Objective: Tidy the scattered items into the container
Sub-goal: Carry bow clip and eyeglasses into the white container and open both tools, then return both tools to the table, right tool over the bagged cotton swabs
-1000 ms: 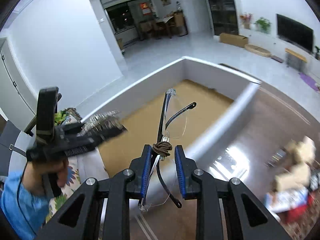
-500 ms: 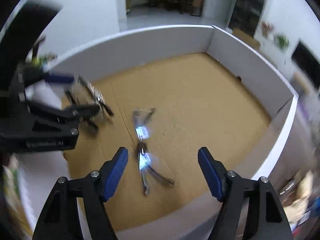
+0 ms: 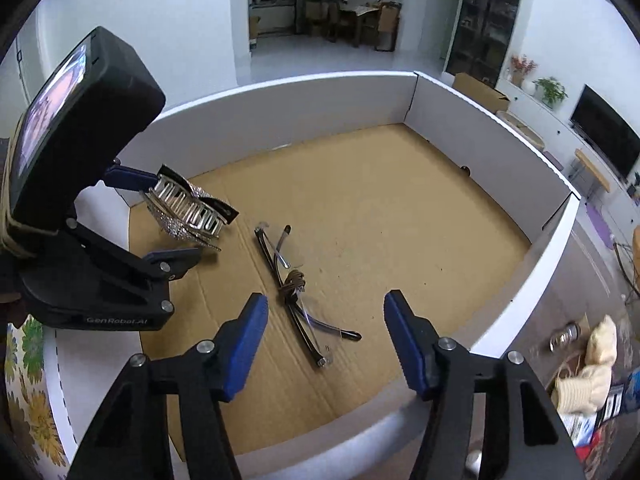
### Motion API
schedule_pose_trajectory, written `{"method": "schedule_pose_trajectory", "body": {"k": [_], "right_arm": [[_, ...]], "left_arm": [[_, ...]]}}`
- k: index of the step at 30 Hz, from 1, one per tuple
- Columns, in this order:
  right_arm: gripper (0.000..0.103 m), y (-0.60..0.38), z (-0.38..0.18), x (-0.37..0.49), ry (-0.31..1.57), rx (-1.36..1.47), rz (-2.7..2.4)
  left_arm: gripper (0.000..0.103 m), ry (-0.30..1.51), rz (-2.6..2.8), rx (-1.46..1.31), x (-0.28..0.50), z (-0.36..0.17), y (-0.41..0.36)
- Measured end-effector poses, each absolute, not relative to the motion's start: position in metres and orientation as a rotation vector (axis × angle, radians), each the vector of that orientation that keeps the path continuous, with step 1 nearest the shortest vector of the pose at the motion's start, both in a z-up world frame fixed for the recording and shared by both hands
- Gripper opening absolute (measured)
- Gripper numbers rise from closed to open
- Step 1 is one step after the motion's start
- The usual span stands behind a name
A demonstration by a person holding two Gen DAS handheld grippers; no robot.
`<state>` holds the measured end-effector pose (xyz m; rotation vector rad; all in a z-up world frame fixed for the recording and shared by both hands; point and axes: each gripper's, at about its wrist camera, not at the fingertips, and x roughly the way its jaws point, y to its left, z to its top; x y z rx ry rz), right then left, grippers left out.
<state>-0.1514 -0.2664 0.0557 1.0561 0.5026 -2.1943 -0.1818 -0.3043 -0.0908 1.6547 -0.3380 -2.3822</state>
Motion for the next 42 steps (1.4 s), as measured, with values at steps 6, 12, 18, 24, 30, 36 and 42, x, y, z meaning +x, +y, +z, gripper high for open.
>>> {"method": "schedule_pose_trajectory", "body": {"k": [6,12,18,24,30,36,42], "right_arm": [[0.072,-0.240,0.074,-0.142,0.326,1.043,-2.283],[0.103,-0.128,0.114,-0.092,0.039,0.959,-2.490],[0.103,0.055,0.090,-0.016,0.038,1.172,-2.839],[0.103,0.125,0.043,0.007,-0.014,1.444,-2.793],[0.103,0.108,0.012,-0.018,0.053,1.442,-2.714],[0.103,0.111,-0.007,-0.043,0.073,1.448,-2.707],[0.103,0.113,-0.006,-0.047,0.080,1.399,-2.717]], "left_arm": [[0.078,-0.229,-2.434,1.546,-0.173,-0.080,-0.311],[0.078,-0.046,-2.590,1.327,-0.114,-0.029,-0.297],[0.103,0.059,-2.910,1.205,-0.045,0.010,-0.199],[0.103,0.017,-3.006,1.452,-0.026,-0.044,-0.082],[0.103,-0.189,-2.892,1.516,-0.041,-0.116,-0.018],[0.103,-0.115,-2.912,1.466,-0.067,-0.130,-0.023],[0.103,-0.099,-2.900,1.465,-0.083,-0.132,-0.021]]}}
